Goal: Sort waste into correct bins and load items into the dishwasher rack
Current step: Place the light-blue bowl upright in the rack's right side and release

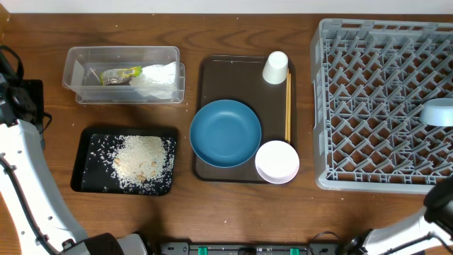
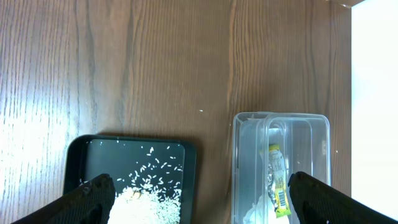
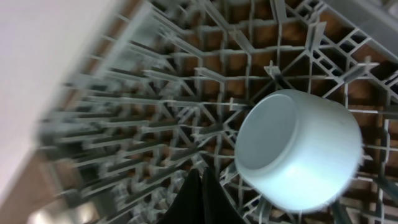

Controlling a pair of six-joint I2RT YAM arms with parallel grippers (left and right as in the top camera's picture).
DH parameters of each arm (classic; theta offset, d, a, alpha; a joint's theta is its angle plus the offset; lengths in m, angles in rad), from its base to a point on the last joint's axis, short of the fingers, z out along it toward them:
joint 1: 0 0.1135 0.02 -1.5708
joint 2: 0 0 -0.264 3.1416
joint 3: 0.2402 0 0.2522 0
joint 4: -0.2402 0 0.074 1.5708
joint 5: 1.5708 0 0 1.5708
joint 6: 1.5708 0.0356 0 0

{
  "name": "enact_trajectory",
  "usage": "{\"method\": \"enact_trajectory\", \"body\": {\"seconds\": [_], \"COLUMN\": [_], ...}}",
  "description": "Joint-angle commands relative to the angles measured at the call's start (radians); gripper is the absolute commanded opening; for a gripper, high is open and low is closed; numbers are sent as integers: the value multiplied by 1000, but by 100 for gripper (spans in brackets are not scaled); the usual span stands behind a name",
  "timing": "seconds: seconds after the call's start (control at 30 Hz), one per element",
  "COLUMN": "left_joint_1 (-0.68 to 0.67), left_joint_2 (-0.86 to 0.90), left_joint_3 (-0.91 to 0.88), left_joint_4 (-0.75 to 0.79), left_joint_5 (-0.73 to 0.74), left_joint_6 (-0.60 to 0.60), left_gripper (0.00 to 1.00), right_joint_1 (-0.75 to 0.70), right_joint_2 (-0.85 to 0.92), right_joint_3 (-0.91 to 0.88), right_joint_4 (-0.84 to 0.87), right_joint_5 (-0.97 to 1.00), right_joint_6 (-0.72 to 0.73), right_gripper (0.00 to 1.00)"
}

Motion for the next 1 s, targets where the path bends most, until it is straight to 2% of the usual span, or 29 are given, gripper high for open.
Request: {"method": "enact_trajectory", "body": {"seconds": [0.0,0.13,0.27,0.7,0.83,0.9,0.97], "left_joint_1": [3,3,3,3,3,3,3], "left_joint_2": [4,4,4,4,4,4,4], "left_joint_3": [0,0,0,0,0,0,0], "left_joint_4": [-3,-3,-3,-3,-3,-3,-3], "left_joint_5": [-12,-12,-12,-12,-12,-12,-12], "left_joint_6": [10,10,10,10,10,10,10], "left_gripper": [92,92,92,92,92,92,92], "right_joint_1": [66,102,105,44,45,45,47], "right_joint_2": [57,105,116,112,84,59,31], "right_joint_3": [-2,-2,-2,-2,-2,-2,-2], "right_joint_4": [13,3,-49,-166,-226,-226,-190], "right_joint_5": [222,380,458,472,540,544,495], "right_joint_6": [40,88,187,224,327,356,323], "right_gripper": [1,1,1,1,1,1,1]}}
